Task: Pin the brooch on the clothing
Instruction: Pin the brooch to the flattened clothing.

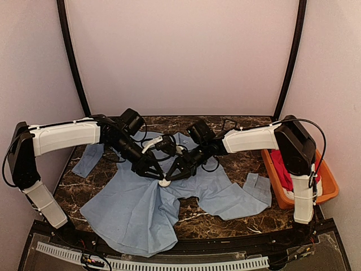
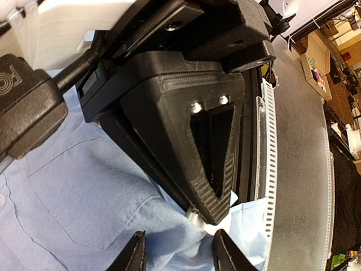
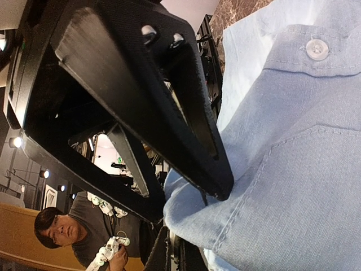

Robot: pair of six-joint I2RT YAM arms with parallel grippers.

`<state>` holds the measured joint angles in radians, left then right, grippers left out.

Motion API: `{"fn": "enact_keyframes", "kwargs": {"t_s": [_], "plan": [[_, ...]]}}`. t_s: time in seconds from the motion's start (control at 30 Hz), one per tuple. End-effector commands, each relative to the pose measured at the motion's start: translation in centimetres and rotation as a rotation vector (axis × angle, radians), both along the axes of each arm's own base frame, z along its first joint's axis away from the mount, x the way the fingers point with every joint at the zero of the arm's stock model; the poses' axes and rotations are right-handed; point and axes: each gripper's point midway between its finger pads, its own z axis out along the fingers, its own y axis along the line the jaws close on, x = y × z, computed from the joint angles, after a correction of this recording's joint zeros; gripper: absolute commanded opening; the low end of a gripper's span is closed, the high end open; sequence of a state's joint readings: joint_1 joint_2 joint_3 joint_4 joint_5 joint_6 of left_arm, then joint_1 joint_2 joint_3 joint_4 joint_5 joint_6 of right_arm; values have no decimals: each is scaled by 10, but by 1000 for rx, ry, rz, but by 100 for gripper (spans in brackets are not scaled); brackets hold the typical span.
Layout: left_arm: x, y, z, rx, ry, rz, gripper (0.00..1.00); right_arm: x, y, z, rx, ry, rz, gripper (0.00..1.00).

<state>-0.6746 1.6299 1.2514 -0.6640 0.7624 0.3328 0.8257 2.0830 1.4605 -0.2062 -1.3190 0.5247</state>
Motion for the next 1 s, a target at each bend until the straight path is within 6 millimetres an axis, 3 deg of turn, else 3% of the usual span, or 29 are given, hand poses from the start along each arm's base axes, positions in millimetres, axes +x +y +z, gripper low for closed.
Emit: {"fn": "enact_keyframes", "kwargs": {"t_s": [0.0, 0.63, 0.97], "plan": [[-9, -2, -5, 30, 14, -37, 41, 3, 0, 20, 59, -44, 3, 0], [4, 2, -14, 104, -30, 11, 40, 3, 1, 17, 46, -50, -3, 0], [1, -1, -10, 85, -20, -2, 40, 3, 2, 14, 37, -48, -4, 0]]}}
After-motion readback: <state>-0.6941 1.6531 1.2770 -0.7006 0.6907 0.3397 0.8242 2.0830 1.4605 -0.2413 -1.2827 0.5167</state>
